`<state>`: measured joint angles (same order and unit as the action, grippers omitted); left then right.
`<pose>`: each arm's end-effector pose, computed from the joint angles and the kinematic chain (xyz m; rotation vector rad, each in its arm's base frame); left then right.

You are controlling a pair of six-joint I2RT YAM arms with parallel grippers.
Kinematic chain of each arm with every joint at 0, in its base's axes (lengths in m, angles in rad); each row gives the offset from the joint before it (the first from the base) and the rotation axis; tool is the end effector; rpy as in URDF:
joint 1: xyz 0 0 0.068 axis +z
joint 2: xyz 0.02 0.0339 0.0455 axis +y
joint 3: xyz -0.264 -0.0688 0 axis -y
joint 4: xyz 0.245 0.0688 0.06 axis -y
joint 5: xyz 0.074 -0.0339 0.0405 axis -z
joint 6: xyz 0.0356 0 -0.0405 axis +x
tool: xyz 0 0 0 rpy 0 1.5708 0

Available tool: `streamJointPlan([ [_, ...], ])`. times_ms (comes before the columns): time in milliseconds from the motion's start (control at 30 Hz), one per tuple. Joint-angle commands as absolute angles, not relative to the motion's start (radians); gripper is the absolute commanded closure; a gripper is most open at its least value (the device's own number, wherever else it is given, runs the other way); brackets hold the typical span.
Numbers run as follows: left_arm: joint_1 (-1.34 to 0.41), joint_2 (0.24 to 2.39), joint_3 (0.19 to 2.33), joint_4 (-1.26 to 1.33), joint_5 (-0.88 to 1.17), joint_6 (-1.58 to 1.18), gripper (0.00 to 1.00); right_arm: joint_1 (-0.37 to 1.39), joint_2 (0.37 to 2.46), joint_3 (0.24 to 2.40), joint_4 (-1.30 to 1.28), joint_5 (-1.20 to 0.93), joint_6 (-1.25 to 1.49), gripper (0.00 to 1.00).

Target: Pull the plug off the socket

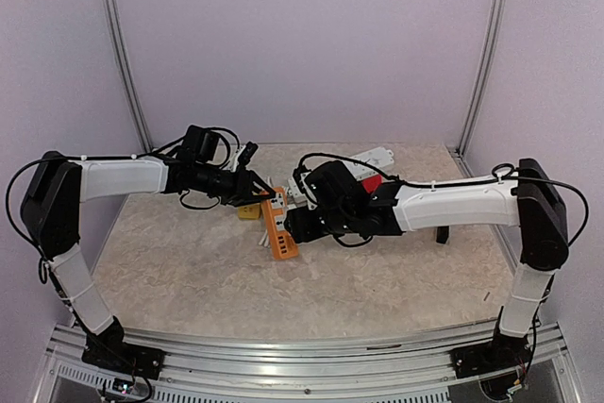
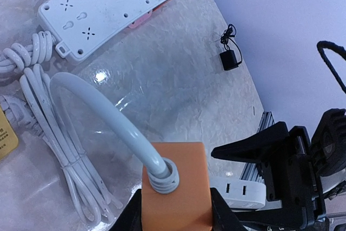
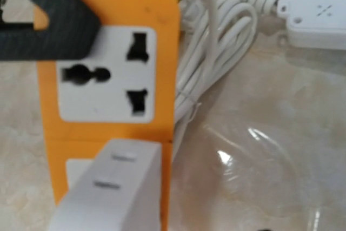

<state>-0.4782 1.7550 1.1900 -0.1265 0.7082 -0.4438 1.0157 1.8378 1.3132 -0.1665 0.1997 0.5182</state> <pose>0.3314 -0.1978 0.2281 0.4490 2.3426 -1.2697 0.2251 0.3495 0.2280 -0.4636 2.2681 0.5884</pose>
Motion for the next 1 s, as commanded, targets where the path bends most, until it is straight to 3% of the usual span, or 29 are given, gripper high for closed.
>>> streamJointPlan([
  [0,-0.489,1.718,1.183,-0.089,0.745,-0.416,0.84,0.992,1.791,1.276,-0.092,0.119,0.535,0.36],
  [300,-0.489,1.715,1.182,-0.086,0.749,-0.419,0.84,0.961,1.707,1.187,0.055,0.003,0.490,0.32],
  [500,-0.489,1.710,1.181,-0.084,0.748,-0.423,0.84,0.961,1.684,1.200,0.048,-0.023,0.457,0.17],
  [967,-0.488,1.705,1.184,-0.100,0.727,-0.416,0.84,1.014,1.826,1.358,-0.144,0.088,0.463,0.22],
])
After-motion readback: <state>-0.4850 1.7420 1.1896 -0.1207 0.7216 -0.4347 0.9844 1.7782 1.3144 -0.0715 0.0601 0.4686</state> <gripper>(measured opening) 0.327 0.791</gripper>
